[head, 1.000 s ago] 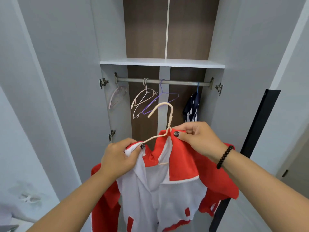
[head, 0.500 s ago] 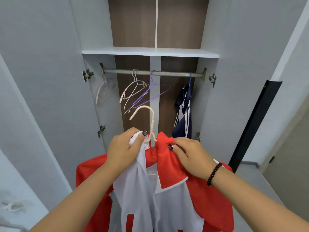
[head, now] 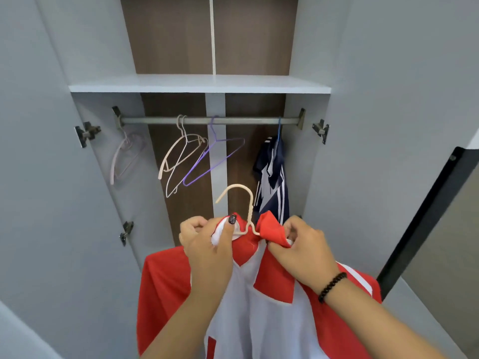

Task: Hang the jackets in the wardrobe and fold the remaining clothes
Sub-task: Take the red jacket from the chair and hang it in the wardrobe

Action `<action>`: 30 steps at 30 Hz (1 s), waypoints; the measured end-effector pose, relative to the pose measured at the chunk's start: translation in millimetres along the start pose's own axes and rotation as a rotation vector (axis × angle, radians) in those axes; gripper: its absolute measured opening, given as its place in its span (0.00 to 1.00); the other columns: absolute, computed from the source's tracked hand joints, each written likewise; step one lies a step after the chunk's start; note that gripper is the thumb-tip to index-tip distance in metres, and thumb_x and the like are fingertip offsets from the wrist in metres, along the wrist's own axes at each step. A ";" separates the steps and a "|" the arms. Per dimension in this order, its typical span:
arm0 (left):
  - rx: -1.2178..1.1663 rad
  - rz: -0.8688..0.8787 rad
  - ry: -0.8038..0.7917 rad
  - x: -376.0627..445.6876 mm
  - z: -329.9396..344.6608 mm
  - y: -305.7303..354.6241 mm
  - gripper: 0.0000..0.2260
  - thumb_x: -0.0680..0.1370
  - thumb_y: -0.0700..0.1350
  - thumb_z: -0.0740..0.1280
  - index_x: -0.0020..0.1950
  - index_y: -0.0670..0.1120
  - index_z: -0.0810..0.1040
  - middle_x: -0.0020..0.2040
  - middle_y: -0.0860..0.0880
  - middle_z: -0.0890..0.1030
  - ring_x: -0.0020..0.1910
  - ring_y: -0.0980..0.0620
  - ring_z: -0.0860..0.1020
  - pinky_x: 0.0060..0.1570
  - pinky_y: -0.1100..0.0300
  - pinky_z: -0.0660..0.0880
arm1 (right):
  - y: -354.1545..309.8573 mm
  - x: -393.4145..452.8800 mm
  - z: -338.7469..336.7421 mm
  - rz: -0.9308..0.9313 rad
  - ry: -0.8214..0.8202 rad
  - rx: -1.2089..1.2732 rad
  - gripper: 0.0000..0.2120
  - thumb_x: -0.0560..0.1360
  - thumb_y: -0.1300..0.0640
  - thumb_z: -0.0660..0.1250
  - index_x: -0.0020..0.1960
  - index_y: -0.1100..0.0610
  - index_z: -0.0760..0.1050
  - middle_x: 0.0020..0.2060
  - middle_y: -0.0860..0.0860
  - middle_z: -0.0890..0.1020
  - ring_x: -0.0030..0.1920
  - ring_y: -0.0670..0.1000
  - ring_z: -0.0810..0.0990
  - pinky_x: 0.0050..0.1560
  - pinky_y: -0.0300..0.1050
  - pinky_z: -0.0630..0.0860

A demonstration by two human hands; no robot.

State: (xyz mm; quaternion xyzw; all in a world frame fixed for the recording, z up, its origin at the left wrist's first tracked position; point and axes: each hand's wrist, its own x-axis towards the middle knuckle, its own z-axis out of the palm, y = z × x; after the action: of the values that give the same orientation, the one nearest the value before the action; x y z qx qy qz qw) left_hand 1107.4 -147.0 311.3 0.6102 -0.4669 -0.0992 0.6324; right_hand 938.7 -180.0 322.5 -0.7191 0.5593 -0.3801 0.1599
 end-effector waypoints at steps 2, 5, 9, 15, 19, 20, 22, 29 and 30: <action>-0.065 -0.073 -0.050 16.4 3.2 -13.2 0.09 0.77 0.47 0.69 0.38 0.58 0.78 0.46 0.54 0.71 0.47 0.63 0.72 0.46 0.73 0.68 | -1.8 18.0 10.8 0.031 0.011 0.103 0.10 0.67 0.49 0.71 0.42 0.44 0.70 0.24 0.47 0.76 0.26 0.46 0.73 0.28 0.39 0.70; -0.063 -0.149 -0.159 42.3 9.6 -36.6 0.09 0.77 0.47 0.69 0.37 0.56 0.78 0.46 0.51 0.75 0.46 0.71 0.72 0.43 0.79 0.65 | -1.7 43.4 33.6 0.057 -0.046 0.202 0.18 0.69 0.54 0.73 0.53 0.36 0.74 0.25 0.42 0.77 0.26 0.42 0.73 0.30 0.31 0.68; -0.156 -0.192 -0.247 77.0 19.1 -69.1 0.08 0.78 0.48 0.67 0.42 0.58 0.83 0.44 0.57 0.79 0.45 0.68 0.75 0.45 0.77 0.67 | 4.6 77.0 70.4 0.142 -0.048 0.163 0.11 0.72 0.58 0.69 0.37 0.42 0.80 0.29 0.37 0.79 0.31 0.39 0.76 0.33 0.30 0.69; -0.271 -0.370 -0.216 126.1 39.8 -104.7 0.16 0.78 0.52 0.65 0.35 0.45 0.74 0.27 0.56 0.70 0.29 0.59 0.66 0.32 0.64 0.66 | 9.0 139.0 102.9 0.345 0.054 0.139 0.08 0.72 0.58 0.68 0.39 0.63 0.77 0.27 0.54 0.76 0.28 0.50 0.70 0.31 0.43 0.66; -0.295 -0.519 -0.273 156.0 56.3 -109.8 0.17 0.67 0.47 0.79 0.51 0.49 0.75 0.45 0.57 0.78 0.40 0.63 0.77 0.36 0.71 0.72 | 12.2 176.9 108.3 0.391 0.116 0.145 0.09 0.72 0.57 0.69 0.40 0.63 0.78 0.27 0.53 0.76 0.29 0.51 0.71 0.31 0.43 0.66; -0.265 -0.552 -0.336 163.2 61.3 -112.4 0.24 0.65 0.45 0.80 0.56 0.50 0.74 0.50 0.56 0.76 0.46 0.62 0.77 0.42 0.69 0.73 | 14.0 187.9 107.9 0.405 0.132 0.159 0.09 0.72 0.57 0.69 0.39 0.64 0.78 0.27 0.52 0.75 0.30 0.51 0.71 0.32 0.43 0.66; -0.192 -0.596 -0.484 178.7 73.9 -115.5 0.29 0.65 0.45 0.80 0.63 0.48 0.74 0.57 0.54 0.77 0.54 0.54 0.78 0.51 0.62 0.75 | 18.7 212.1 106.4 0.427 0.153 0.186 0.10 0.71 0.57 0.70 0.41 0.66 0.78 0.28 0.53 0.75 0.31 0.52 0.71 0.34 0.44 0.67; -0.121 -0.508 -0.510 230.7 122.1 -127.8 0.05 0.76 0.45 0.70 0.44 0.44 0.83 0.35 0.49 0.82 0.38 0.48 0.79 0.34 0.62 0.72 | 43.0 303.8 101.9 0.497 0.179 0.301 0.16 0.71 0.57 0.72 0.52 0.68 0.80 0.45 0.65 0.83 0.37 0.54 0.76 0.49 0.57 0.79; -0.083 -0.456 -0.497 237.6 130.1 -129.9 0.07 0.77 0.46 0.69 0.44 0.44 0.82 0.36 0.48 0.81 0.39 0.47 0.79 0.35 0.62 0.72 | 48.2 316.8 101.5 0.506 0.174 0.315 0.17 0.71 0.57 0.72 0.53 0.68 0.79 0.44 0.66 0.83 0.37 0.54 0.76 0.50 0.58 0.79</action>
State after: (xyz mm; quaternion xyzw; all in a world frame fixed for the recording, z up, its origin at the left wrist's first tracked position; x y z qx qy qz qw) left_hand 1201.8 -431.2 287.1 0.6296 -0.4539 -0.4026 0.4852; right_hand 1006.5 -508.8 340.5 -0.4881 0.6664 -0.4705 0.3104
